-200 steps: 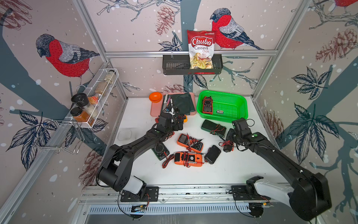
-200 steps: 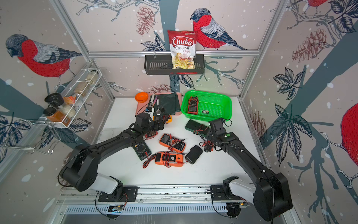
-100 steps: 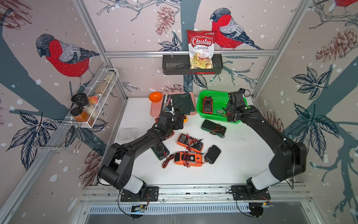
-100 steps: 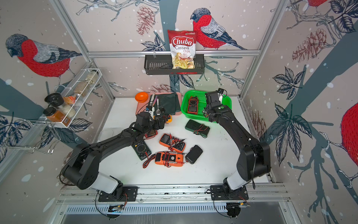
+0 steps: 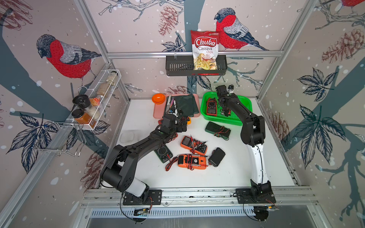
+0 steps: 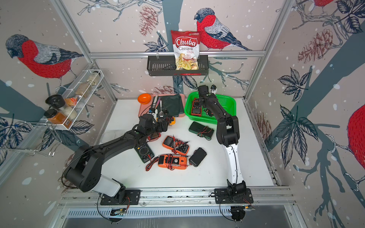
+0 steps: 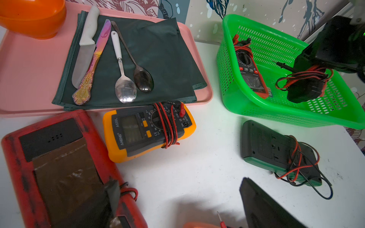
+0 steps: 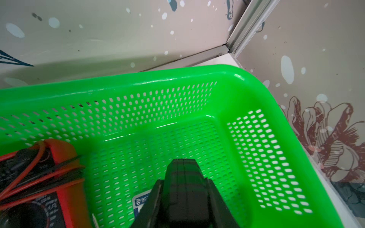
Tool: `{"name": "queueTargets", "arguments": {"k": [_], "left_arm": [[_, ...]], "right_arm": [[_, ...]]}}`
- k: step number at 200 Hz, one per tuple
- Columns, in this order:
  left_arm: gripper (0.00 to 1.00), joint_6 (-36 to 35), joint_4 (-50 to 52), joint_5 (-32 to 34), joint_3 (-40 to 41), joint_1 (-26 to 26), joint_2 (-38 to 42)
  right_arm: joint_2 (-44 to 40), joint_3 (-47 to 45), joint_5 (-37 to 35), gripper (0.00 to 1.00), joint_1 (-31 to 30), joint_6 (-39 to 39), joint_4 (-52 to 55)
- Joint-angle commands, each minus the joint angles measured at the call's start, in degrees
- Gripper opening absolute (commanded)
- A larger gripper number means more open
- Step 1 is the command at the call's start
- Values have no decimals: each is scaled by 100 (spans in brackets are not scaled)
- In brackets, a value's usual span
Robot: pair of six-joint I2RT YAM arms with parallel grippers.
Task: Put the multimeter into the basket
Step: Place the multimeter in the basket, then adjust the multimeter in the basket.
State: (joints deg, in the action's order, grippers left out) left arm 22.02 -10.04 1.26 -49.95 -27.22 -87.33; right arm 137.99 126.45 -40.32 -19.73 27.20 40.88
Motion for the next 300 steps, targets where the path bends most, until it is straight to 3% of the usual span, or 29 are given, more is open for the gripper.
{"name": "queueTargets", "arguments": {"k": [1, 49, 64, 98, 120, 159, 203, 300], "left_arm": [[98, -60, -178, -90, 3, 21, -12], [98, -25, -195, -152, 11, 25, -12], [98, -23, -192, -169, 12, 29, -14], [98, -1, -191, -187, 19, 24, -12], [98, 3, -175, -196, 21, 24, 5], [98, -18, -156, -175, 24, 24, 32], [98, -14, -147, -165, 22, 31, 58], [98, 12, -94, -104, 72, 24, 119]], "right_arm": [[316, 177, -204, 11, -78, 121, 135], [846, 384, -70, 29, -130, 142, 148], [883, 389, 25, 43, -153, 80, 100], [806, 398, 368, 63, -259, -43, -22], [636, 398, 671, 68, -317, -116, -172], [328, 336, 1055, 69, -319, -100, -309], [133, 81, 1340, 62, -290, 68, -275], [-639, -1514, 1522, 61, -167, 253, -925]]}}
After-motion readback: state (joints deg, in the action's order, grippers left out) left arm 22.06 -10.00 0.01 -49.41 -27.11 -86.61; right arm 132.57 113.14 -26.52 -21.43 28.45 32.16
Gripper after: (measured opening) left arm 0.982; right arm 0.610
